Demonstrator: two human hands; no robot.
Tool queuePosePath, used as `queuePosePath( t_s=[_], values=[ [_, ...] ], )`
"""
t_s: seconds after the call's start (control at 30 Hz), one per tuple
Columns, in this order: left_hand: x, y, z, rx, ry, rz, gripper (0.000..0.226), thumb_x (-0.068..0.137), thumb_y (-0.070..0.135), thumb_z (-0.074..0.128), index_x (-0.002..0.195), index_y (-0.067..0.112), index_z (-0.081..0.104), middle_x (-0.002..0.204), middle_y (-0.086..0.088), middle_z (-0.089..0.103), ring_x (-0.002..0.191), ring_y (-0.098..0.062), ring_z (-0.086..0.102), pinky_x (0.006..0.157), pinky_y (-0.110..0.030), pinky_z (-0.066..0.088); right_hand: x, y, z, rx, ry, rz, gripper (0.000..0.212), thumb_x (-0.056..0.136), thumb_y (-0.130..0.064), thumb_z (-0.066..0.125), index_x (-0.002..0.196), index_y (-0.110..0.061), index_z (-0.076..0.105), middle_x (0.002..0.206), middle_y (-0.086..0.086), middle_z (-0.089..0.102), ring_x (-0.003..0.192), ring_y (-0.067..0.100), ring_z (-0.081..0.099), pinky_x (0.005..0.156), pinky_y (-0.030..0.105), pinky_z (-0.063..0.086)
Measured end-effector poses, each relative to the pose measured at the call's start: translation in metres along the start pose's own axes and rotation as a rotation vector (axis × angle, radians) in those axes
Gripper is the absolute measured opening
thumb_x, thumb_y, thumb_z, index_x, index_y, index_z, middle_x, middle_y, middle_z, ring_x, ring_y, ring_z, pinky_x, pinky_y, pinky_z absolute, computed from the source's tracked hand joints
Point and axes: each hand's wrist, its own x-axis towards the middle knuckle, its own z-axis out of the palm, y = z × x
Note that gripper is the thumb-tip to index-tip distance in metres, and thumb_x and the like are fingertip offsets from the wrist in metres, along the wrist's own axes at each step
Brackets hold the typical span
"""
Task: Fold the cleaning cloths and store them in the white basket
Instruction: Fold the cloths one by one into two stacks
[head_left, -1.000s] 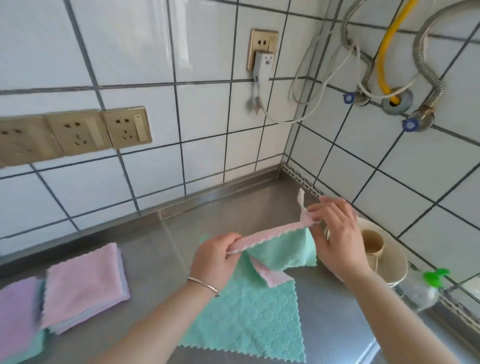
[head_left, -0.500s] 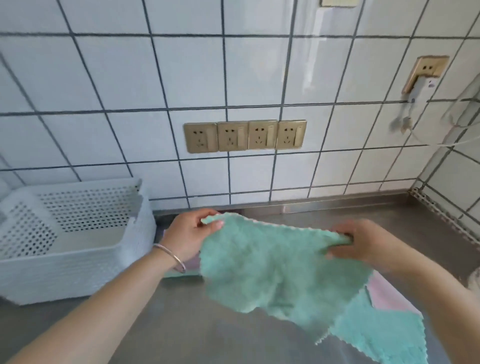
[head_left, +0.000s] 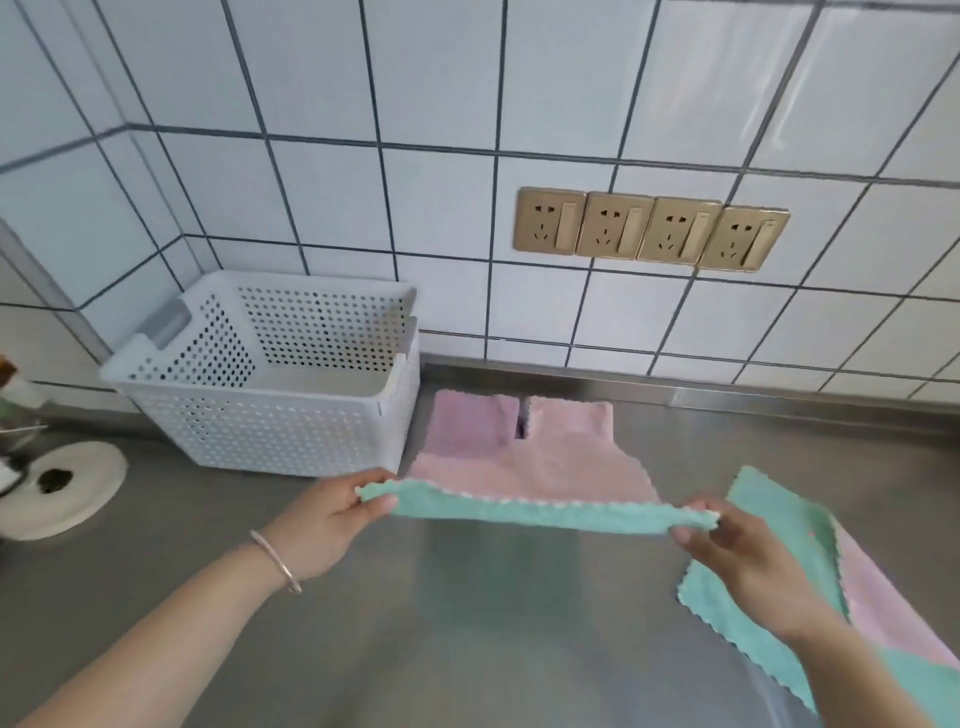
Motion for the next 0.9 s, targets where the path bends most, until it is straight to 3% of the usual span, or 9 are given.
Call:
queuePosePath(
  t_s=[0.07,0.17,0.23,0.33,0.43,0.5,0.67,0.77,0.9],
  values=[
    [-0.018,-0.035,0.025,0.043,-0.102,-0.121,0.043,0.077,0.068,0.048,0.083,0.028,0.063,0.071,0.024,0.061,0.064,0.006,0.050,0.066,-0.014,0.037,-0.013,0.044,0.022,-0.071,-0.098,0.148,0.010,0.084,-0.022,0.066,0.085,-0.012,0.064,0.071,0.003,0.066,0.063,0.005,0.052,0.056,0.011,0.036],
    [-0.040,-0.077,0.066,0.032,-0.269,-0.313,0.011,0.092,0.035,0.050,0.086,0.037,0.058,0.077,0.026,0.066,0.070,0.016,0.054,0.079,-0.012,0.042,-0.031,0.094,0.045,-0.187,-0.265,0.340,0.047,0.069,-0.055,0.069,0.099,-0.019,0.063,0.082,-0.009,0.071,0.070,-0.011,0.057,0.065,0.007,0.040],
    [-0.052,-0.092,0.085,0.053,-0.353,-0.344,0.018,0.096,0.021,0.045,0.091,0.037,0.054,0.072,0.040,0.062,0.070,0.027,0.051,0.077,-0.003,0.039,-0.039,0.120,0.056,-0.228,-0.377,0.447,0.048,0.062,-0.055,0.076,0.093,-0.022,0.060,0.073,-0.007,0.066,0.068,-0.016,0.056,0.066,0.006,0.040],
    [-0.058,-0.100,0.095,0.108,-0.449,-0.409,0.028,0.097,0.021,0.042,0.075,0.039,0.045,0.052,0.053,0.046,0.060,0.021,0.051,0.063,0.002,0.036,-0.046,0.145,0.069,-0.389,-0.456,0.449,0.089,0.032,-0.092,0.049,0.090,-0.026,0.061,0.089,-0.003,0.063,0.090,0.004,0.057,0.086,0.019,0.042],
    [-0.051,-0.115,0.097,0.075,-0.412,-0.493,0.021,0.095,0.026,0.046,0.077,0.028,0.057,0.063,0.026,0.065,0.066,0.010,0.060,0.072,-0.012,0.046,-0.045,0.129,0.075,-0.362,-0.456,0.506,0.020,0.082,-0.028,0.069,0.096,-0.015,0.063,0.083,-0.002,0.061,0.084,0.011,0.060,0.075,0.018,0.046],
    [-0.038,-0.119,0.095,0.077,-0.352,-0.527,0.023,0.093,0.030,0.048,0.075,0.021,0.058,0.078,0.008,0.066,0.076,-0.011,0.063,0.080,-0.027,0.050,-0.038,0.128,0.078,-0.260,-0.334,0.536,0.012,0.089,-0.007,0.057,0.091,-0.018,0.061,0.079,-0.003,0.062,0.074,0.011,0.057,0.062,0.014,0.046],
    [0.007,-0.107,0.100,0.193,-0.211,-0.477,0.030,0.095,0.029,0.045,0.066,0.023,0.043,0.064,0.009,0.045,0.062,-0.010,0.045,0.051,-0.019,0.030,-0.011,0.131,0.084,-0.268,-0.153,0.556,0.012,0.091,-0.011,0.054,0.083,-0.021,0.055,0.077,-0.004,0.060,0.076,0.020,0.057,0.066,0.026,0.042],
    [0.030,-0.113,0.108,0.194,-0.190,-0.512,0.025,0.096,0.029,0.045,0.102,0.009,0.059,0.095,0.001,0.062,0.091,-0.022,0.057,0.066,-0.025,0.038,0.001,0.136,0.091,-0.309,-0.118,0.583,0.011,0.092,-0.016,0.052,0.082,-0.021,0.052,0.078,-0.001,0.058,0.078,0.022,0.056,0.066,0.027,0.040],
    [0.046,-0.122,0.117,0.234,-0.171,-0.572,0.046,0.096,0.032,0.044,0.132,0.004,0.045,0.136,-0.013,0.052,0.121,-0.028,0.052,0.095,-0.029,0.040,0.010,0.144,0.098,-0.351,-0.041,0.619,0.017,0.093,-0.022,0.050,0.105,-0.012,0.056,0.100,0.010,0.063,0.088,0.023,0.055,0.071,0.028,0.039]
  ],
)
